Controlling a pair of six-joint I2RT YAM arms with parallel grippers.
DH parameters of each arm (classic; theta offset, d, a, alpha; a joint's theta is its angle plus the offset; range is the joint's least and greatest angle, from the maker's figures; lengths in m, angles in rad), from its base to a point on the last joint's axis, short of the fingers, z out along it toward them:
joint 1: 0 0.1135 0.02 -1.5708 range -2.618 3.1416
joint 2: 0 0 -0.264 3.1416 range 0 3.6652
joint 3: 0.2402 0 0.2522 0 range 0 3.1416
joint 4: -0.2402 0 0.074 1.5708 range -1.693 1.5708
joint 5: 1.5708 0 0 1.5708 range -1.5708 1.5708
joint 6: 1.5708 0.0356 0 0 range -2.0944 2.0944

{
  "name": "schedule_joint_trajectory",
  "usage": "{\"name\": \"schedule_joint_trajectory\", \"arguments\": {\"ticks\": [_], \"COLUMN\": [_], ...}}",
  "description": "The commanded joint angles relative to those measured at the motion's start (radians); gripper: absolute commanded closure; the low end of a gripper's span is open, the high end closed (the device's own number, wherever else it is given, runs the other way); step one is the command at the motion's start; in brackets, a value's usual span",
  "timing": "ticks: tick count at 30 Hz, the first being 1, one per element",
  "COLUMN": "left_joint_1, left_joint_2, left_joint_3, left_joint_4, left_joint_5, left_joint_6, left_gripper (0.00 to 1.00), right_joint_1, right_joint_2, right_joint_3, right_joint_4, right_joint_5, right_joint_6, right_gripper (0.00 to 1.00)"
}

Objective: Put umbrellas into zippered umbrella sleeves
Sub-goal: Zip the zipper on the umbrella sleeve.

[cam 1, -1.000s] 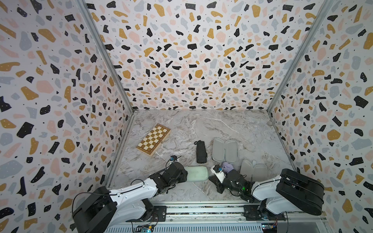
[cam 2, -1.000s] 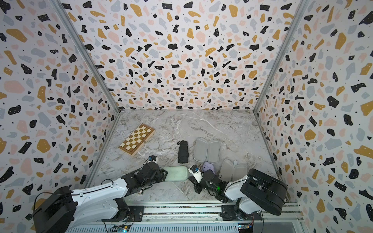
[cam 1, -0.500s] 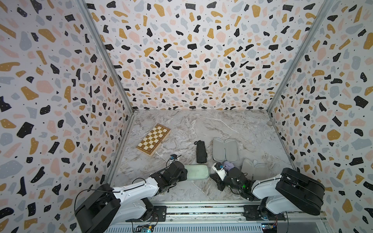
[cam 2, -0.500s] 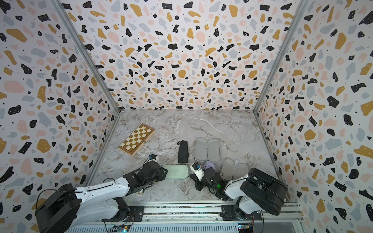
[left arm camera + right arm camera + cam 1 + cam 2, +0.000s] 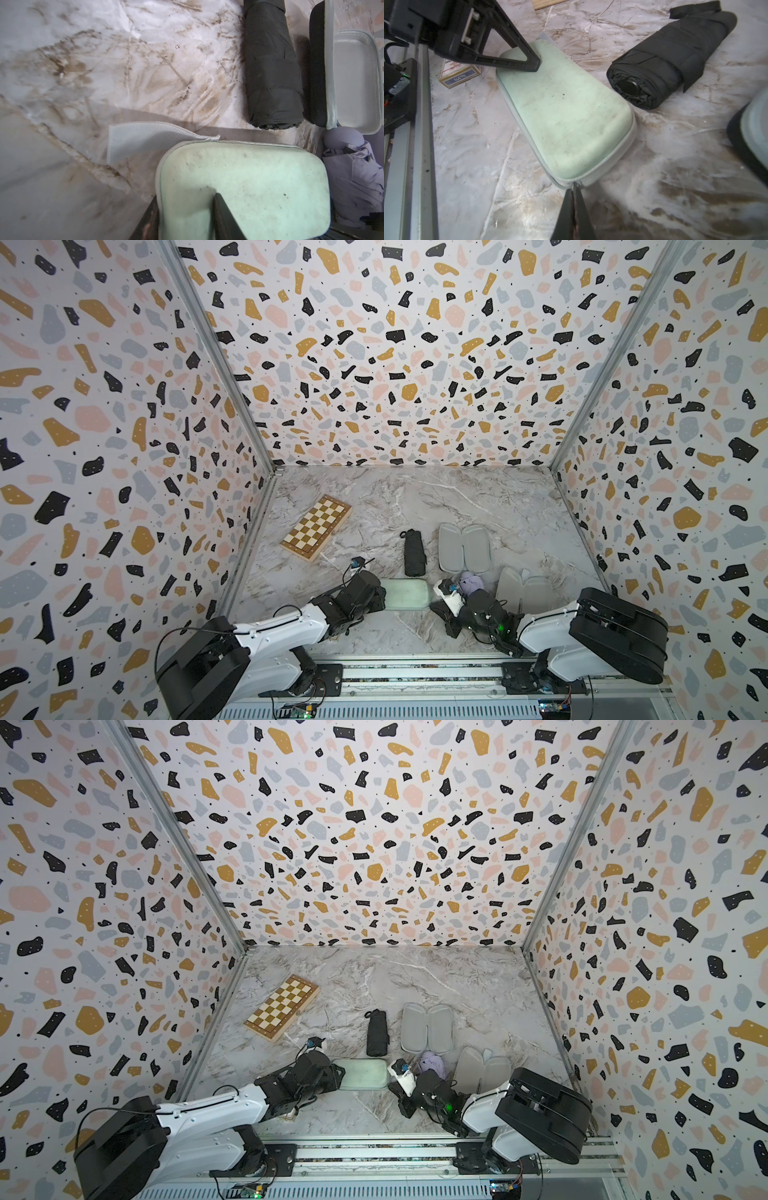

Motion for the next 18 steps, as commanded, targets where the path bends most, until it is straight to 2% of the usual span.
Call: {"name": "schedule_joint_trajectory", "arguments": {"ticks": [1,11,14,18], "left_joint_1": [0.008,0.007,0.007,-0.004], "left_joint_2": [0.057,0.081,0.072,0.066], "left_joint_3": [-0.048,-0.037,-0.042,-0.04], "left_joint_4": [-0.25,-0.243,-0.241,-0.243], "left_joint_5": [-0.073,-0.059,-0.052,-0.046], "left_joint_6": [0.025,0.028,0.023,0.02], "left_gripper": [0.73,0.75,0.79,0.79], "right_joint_1": [0.014,0.096,0.1,0.122], "right_joint_2": [-0.026,0.014,0.036,0.08], "right_joint_3": [-0.026,-0.019,-0.014,0.02], "right_joint_4": [0.014,0.057,0.074,0.098], "right_joint_5": [-0.005,0.02,0.022,0.02], "right_joint_6": [0.049,0.083,0.097,0.107], "right_gripper": [1.0,1.0,1.0,1.0]}}
